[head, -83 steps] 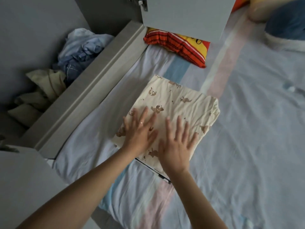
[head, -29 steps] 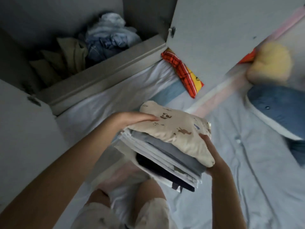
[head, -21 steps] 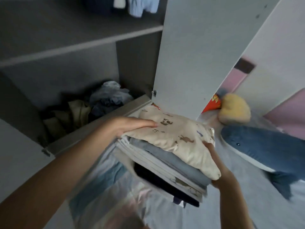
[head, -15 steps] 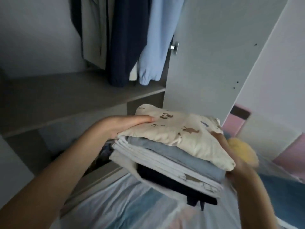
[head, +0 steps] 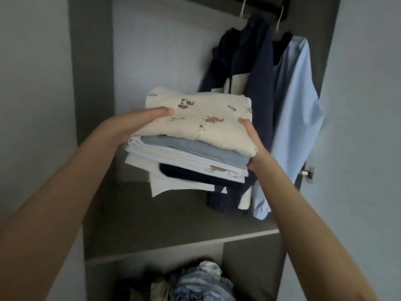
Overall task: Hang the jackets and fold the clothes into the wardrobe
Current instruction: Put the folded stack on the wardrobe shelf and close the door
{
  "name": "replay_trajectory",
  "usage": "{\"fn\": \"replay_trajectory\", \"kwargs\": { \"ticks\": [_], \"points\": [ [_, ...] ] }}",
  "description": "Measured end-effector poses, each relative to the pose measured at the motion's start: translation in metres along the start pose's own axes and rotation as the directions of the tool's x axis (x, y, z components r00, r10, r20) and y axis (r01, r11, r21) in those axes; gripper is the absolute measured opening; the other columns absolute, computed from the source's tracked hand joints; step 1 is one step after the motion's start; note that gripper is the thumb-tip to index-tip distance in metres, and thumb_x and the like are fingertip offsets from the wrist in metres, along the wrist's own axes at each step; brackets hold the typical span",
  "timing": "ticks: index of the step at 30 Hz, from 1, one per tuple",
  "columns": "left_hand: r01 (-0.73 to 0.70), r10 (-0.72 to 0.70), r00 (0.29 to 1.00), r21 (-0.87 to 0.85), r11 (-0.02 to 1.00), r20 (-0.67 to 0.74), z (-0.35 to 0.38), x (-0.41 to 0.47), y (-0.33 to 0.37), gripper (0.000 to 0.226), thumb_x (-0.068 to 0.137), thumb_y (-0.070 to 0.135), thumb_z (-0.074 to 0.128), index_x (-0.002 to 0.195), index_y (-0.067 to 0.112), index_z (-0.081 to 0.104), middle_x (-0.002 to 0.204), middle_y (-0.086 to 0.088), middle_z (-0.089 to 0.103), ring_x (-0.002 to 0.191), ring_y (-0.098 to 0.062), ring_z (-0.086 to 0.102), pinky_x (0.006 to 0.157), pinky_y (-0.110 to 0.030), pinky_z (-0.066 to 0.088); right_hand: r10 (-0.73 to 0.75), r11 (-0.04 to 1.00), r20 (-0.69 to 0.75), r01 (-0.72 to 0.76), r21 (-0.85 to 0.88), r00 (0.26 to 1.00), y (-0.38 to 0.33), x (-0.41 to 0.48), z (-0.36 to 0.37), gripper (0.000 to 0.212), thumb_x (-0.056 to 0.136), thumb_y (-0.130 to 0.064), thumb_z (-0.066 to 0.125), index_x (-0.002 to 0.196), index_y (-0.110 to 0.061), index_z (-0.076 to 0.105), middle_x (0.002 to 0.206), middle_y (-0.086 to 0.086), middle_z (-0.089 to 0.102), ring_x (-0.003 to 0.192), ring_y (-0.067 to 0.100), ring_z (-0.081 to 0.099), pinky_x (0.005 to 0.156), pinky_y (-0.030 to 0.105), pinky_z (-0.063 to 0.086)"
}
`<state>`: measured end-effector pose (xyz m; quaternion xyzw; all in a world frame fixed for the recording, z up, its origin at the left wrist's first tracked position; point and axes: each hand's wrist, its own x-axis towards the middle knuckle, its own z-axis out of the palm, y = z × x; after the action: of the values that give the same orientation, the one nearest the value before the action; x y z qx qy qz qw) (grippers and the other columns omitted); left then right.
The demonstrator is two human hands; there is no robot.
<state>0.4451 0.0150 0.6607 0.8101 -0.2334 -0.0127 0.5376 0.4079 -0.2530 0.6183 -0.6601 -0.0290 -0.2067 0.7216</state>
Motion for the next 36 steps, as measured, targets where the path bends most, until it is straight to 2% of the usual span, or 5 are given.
{"fn": "replay_trajectory", "kwargs": {
  "ticks": [12,15,19,32,36],
  "points": [
    [0.638,-0.591,0.716,0.005,0.770,-0.371,0.053,0.023,-0.249,0.075,0.091,0.046,0.054,0.148,0.013,0.018,0.149,-0.017,0.024,0.134,-0.034,0.029,0.107,-0.042,0.028,0.519,0.760,0.069,-0.423,-0.493,0.852,0.235,0.036,0.078,0.069,0.097,-0.049,0.042,0.151,-0.011,0.019,0.155,0.005,0.023,0.142,0.025,0.025,0.113,0.033,0.021],
    [0.436,-0.174,0.874,0.575,0.693,-0.454,0.048,0.048,-0.246,0.095,0.080,0.039,0.067,0.150,0.031,0.002,0.158,-0.008,-0.004,0.144,-0.031,0.001,0.112,-0.057,0.012,0.435,0.732,0.011,-0.346,-0.587,0.900,0.255,0.044,0.085,0.081,0.097,-0.050,0.042,0.152,-0.007,0.001,0.158,0.009,0.016,0.142,0.028,0.023,0.112,0.032,0.021],
    [-0.048,-0.121,0.981,0.798,0.601,0.149,0.070,0.068,-0.231,0.087,0.080,0.055,0.063,0.149,0.043,0.011,0.157,0.010,-0.021,0.142,-0.029,-0.026,0.106,-0.071,-0.009,0.402,0.645,0.001,-0.282,-0.710,0.916,0.266,0.054,0.094,0.082,0.097,-0.052,0.039,0.151,-0.004,0.000,0.158,0.014,0.014,0.141,0.033,0.026,0.112,0.035,0.024],
    [0.083,-0.219,0.976,0.916,0.391,0.005,0.064,0.083,-0.272,0.128,0.062,0.047,0.084,0.144,0.049,-0.015,0.157,0.001,-0.015,0.141,-0.045,-0.006,0.100,-0.077,0.017,0.213,0.860,-0.033,-0.203,-0.467,0.977,0.276,0.041,0.117,0.077,0.093,-0.054,0.044,0.149,-0.013,0.011,0.148,0.010,0.024,0.134,0.027,0.033,0.103,0.033,0.029],
    [0.107,-0.195,0.980,0.909,0.403,-0.029,0.055,0.101,-0.284,0.123,0.063,0.048,0.083,0.145,0.049,-0.010,0.158,0.000,-0.012,0.141,-0.044,-0.004,0.100,-0.077,0.014,0.433,0.434,0.035,-0.174,-0.884,0.901,0.306,0.035,0.107,0.087,0.089,-0.073,0.025,0.152,-0.022,-0.005,0.160,0.007,0.006,0.146,0.030,0.010,0.117,0.047,0.012]
  ]
}}
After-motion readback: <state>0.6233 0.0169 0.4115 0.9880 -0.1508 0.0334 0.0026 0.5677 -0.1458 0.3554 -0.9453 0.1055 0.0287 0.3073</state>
